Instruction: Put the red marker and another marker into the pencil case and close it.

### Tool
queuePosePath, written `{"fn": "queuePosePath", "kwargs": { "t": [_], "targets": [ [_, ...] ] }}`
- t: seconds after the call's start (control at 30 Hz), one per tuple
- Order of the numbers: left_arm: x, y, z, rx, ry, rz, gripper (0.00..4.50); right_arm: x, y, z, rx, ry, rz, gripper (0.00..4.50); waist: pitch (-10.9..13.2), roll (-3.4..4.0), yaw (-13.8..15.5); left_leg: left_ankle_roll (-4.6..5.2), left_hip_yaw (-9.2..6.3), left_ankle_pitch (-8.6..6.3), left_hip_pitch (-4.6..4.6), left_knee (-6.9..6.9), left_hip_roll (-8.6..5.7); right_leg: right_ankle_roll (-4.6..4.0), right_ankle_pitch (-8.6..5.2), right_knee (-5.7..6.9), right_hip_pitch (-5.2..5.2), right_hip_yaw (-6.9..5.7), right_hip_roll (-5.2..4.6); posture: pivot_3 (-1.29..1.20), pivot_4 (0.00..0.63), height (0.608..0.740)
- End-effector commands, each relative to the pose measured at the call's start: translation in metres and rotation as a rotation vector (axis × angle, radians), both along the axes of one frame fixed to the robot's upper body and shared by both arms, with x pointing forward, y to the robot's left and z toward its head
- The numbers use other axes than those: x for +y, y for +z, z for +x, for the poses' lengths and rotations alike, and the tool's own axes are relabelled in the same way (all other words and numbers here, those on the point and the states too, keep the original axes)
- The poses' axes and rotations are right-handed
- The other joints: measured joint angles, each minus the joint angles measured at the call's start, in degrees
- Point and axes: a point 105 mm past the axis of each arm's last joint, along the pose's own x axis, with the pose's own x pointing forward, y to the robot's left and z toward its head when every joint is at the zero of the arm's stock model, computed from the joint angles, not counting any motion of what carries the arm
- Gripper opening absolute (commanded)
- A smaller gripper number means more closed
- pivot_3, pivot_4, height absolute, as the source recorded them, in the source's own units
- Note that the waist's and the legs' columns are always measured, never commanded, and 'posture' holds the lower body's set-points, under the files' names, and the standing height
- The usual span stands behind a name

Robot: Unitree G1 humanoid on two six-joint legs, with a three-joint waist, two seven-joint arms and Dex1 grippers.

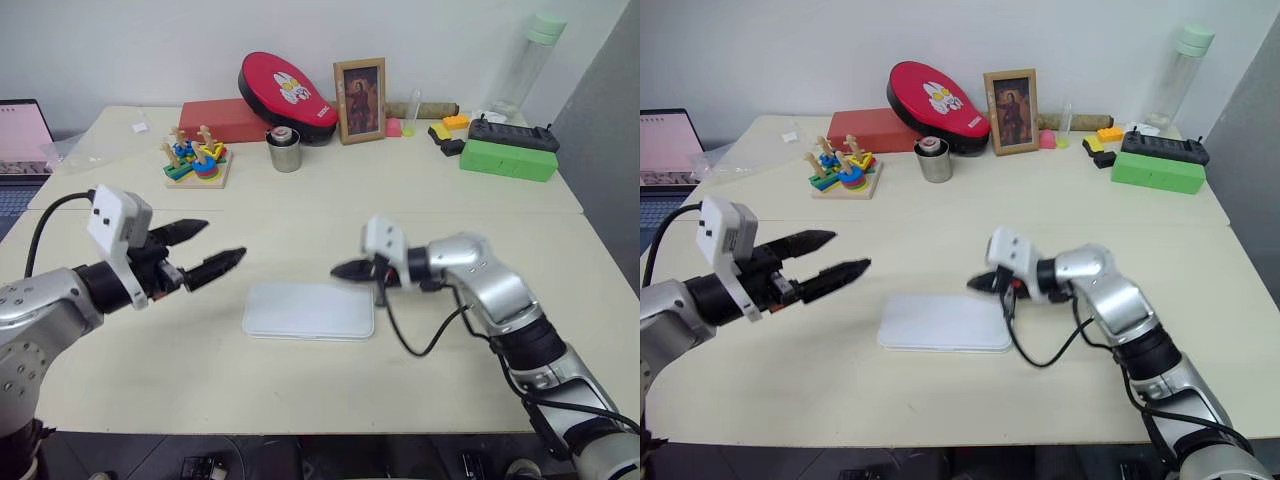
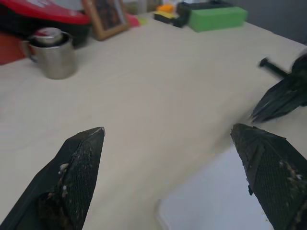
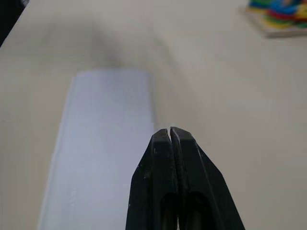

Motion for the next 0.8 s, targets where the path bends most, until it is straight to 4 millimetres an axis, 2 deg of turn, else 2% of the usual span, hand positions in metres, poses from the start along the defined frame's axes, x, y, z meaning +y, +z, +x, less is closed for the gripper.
{"fn": "queuePosePath", "kwargs": {
  "t": [0.03,0.13,0.23,0.3,0.33,0.5,0.7,0.8],
  "targets": [
    [0.024,-0.003,0.017,-0.040,0.123,0.045,4.50,-0.028,0.017,0.011,0.001,-0.098,0.046,0.90,0.0,0.00,0.1,0.00,0.00,0.00,-0.01,-0.02,0.00,0.00,0.00,-0.02,0.00,0.00,0.00,0.00,0.150,0.740],
    [0.047,-0.009,0.030,-0.054,0.229,0.094,4.50,-0.054,0.022,0.023,0.014,-0.208,0.070,1.68,0.0,0.00,0.1,0.01,0.01,0.00,-0.04,-0.05,0.00,-0.01,0.00,-0.07,-0.03,0.00,0.00,0.00,0.150,0.740],
    [0.061,-0.009,0.034,-0.068,0.265,0.098,4.50,-0.070,0.023,0.024,0.019,-0.264,0.082,2.36,0.0,0.00,0.0,0.01,0.03,0.00,-0.10,-0.07,0.00,-0.01,0.00,-0.08,-0.09,0.01,0.00,0.00,0.150,0.740],
    [0.063,-0.009,0.038,-0.073,0.265,0.096,4.50,-0.077,0.023,0.023,0.030,-0.289,0.100,3.01,0.0,0.00,0.1,0.01,0.02,0.00,-0.11,-0.08,0.00,-0.01,-0.01,-0.10,-0.09,0.00,0.00,0.00,0.150,0.740],
    [0.062,-0.009,0.039,-0.076,0.257,0.092,4.50,-0.080,0.023,0.022,0.036,-0.298,0.104,3.13,0.0,0.01,0.1,0.01,0.02,0.00,-0.12,-0.08,0.00,-0.01,-0.01,-0.10,-0.09,-0.01,0.00,0.00,0.150,0.740],
    [0.056,-0.012,0.039,-0.065,0.234,0.096,4.50,-0.088,0.024,0.013,0.048,-0.294,0.111,4.44,0.0,0.02,0.0,0.01,0.03,0.00,-0.13,-0.06,0.00,-0.01,-0.01,-0.08,-0.08,0.00,-0.01,0.00,0.150,0.740],
    [0.071,-0.025,0.028,-0.013,0.285,0.133,4.50,-0.093,0.023,0.009,0.066,-0.293,0.096,4.44,0.0,0.02,-0.3,0.01,0.03,0.00,-0.12,-0.07,0.00,-0.01,-0.01,-0.07,-0.09,0.02,-0.01,0.00,0.150,0.740],
    [0.073,-0.031,0.025,0.007,0.290,0.155,4.50,-0.095,0.020,0.007,0.079,-0.286,0.088,4.44,0.0,0.02,-0.2,0.01,0.03,0.00,-0.12,-0.06,0.00,-0.01,-0.01,-0.07,-0.09,0.01,-0.01,0.00,0.150,0.740]
  ]
}}
